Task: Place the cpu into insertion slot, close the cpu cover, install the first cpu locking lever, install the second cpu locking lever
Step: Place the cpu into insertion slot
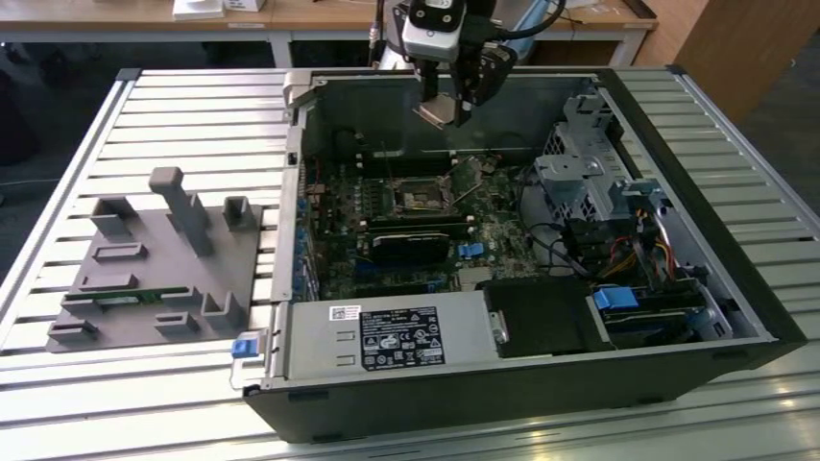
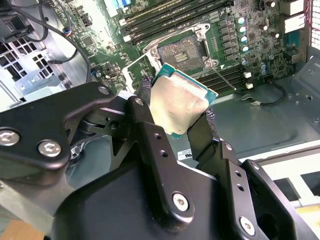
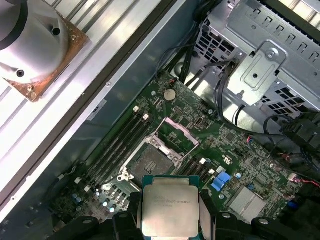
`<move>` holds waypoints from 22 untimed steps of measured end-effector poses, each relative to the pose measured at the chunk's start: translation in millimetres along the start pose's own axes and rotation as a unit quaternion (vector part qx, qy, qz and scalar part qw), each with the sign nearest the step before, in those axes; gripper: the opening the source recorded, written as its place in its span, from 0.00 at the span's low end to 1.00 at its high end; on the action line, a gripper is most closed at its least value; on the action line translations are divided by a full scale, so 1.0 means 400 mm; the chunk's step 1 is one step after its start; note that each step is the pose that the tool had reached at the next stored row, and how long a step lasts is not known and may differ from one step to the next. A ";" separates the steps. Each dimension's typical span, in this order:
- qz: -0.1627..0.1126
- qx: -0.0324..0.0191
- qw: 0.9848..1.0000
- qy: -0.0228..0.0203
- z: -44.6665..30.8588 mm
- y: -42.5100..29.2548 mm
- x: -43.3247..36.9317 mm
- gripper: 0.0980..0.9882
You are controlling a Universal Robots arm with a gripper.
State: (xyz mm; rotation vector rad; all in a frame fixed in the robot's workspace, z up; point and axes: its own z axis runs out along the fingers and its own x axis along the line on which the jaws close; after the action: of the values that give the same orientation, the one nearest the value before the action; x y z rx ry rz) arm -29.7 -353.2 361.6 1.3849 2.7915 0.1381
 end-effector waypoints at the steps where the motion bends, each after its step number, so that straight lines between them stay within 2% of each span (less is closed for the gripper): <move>1: 0.002 0.000 1.000 0.000 0.000 0.000 0.000 0.50; 22: 0.038 -0.001 0.999 -0.003 0.002 0.000 0.000 0.50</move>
State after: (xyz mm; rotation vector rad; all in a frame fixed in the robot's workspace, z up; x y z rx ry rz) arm -29.7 -353.2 360.7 1.4878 2.7343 0.1366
